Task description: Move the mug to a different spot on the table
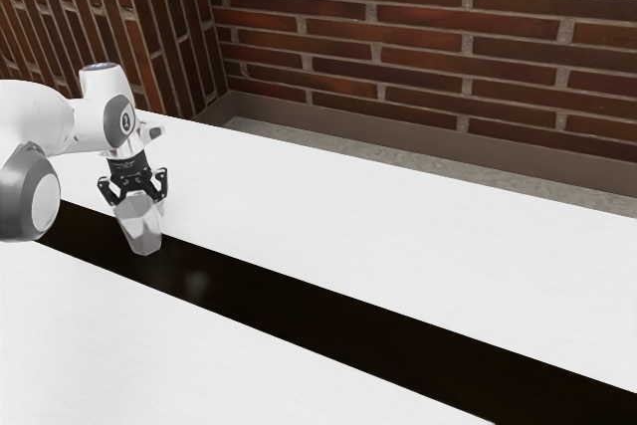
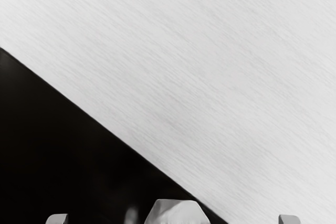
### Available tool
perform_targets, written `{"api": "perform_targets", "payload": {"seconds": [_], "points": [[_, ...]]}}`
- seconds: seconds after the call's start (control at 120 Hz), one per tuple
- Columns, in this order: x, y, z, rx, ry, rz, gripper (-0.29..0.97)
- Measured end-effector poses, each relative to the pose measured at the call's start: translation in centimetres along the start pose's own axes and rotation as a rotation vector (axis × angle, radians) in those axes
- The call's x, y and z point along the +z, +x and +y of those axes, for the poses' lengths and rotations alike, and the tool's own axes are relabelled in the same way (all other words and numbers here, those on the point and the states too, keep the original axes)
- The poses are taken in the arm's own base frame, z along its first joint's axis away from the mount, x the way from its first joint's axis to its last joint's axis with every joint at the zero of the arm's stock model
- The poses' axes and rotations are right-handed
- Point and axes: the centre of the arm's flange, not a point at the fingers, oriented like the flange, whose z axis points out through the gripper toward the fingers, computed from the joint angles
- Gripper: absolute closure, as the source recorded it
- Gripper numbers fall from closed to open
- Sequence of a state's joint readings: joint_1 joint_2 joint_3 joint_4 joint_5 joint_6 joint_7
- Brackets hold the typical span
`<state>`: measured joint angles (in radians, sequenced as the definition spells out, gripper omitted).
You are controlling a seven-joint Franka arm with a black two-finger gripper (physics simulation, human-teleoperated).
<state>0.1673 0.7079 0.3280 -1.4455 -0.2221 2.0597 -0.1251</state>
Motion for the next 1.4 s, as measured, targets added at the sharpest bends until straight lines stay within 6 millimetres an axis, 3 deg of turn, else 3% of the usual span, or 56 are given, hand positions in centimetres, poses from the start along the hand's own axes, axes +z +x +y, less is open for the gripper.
{"api": "perform_targets", "payload": {"seconds": [0.358, 0.517, 0.6, 0.842, 0.975, 1.117, 1.4], "points": [[0.1, 0.0, 0.0, -0.013, 0.009, 0.002, 0.57], [-0.3, -0.1, 0.0, -0.018, 0.004, -0.004, 0.55], [-0.9, -0.2, 0.0, -0.022, -0.006, -0.008, 0.64], [-2.4, -1.0, 0.8, -0.039, -0.048, -0.057, 0.69], [-2.4, -2.0, 2.0, -0.05, -0.071, -0.116, 0.73], [-2.2, -3.6, 4.8, -0.036, -0.071, -0.18, 0.75], [-2.6, -6.4, 8.6, -0.046, -0.085, -0.305, 0.78]]}}
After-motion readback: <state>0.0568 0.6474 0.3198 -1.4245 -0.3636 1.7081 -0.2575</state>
